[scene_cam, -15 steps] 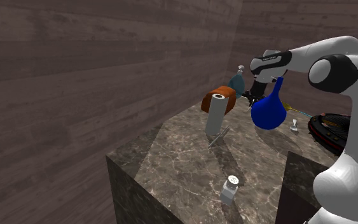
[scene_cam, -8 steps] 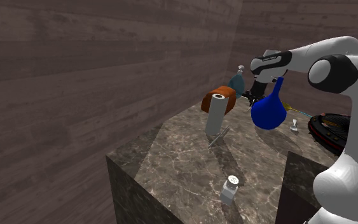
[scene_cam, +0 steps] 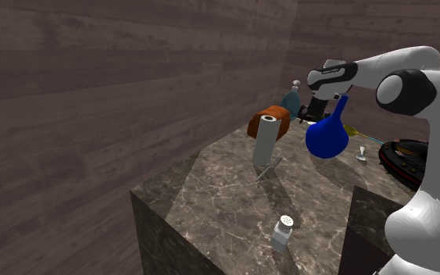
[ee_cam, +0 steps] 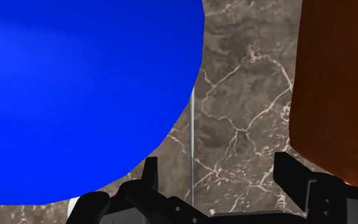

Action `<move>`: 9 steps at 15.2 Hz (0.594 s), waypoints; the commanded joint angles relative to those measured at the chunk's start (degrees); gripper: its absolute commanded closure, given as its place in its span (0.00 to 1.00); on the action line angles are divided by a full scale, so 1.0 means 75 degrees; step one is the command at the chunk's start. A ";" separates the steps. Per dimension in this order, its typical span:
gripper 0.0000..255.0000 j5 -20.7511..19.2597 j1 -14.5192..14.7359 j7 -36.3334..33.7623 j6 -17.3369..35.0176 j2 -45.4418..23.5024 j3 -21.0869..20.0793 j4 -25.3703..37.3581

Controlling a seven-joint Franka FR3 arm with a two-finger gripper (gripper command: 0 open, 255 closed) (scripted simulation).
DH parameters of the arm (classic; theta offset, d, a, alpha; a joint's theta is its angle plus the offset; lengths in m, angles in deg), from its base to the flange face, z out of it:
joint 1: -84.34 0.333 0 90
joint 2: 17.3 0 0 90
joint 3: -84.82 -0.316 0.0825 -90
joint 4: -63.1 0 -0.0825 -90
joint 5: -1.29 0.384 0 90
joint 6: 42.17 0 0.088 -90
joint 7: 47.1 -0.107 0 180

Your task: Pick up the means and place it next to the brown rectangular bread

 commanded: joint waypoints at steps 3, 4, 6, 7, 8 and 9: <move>0.00 0.0017 -0.0021 -0.0010 -0.0905 0.0059 0.0006 0.0195; 0.00 0.0017 -0.0021 -0.0010 -0.0906 0.0057 0.0006 0.0198; 0.00 0.0016 -0.0021 -0.0010 -0.0907 0.0057 0.0006 0.0199; 0.00 0.0016 -0.0021 -0.0010 -0.0907 0.0057 0.0006 0.0199; 0.00 0.0016 -0.0021 -0.0010 -0.0907 0.0057 0.0006 0.0199; 0.00 0.0016 -0.0021 -0.0010 -0.0907 0.0057 0.0006 0.0199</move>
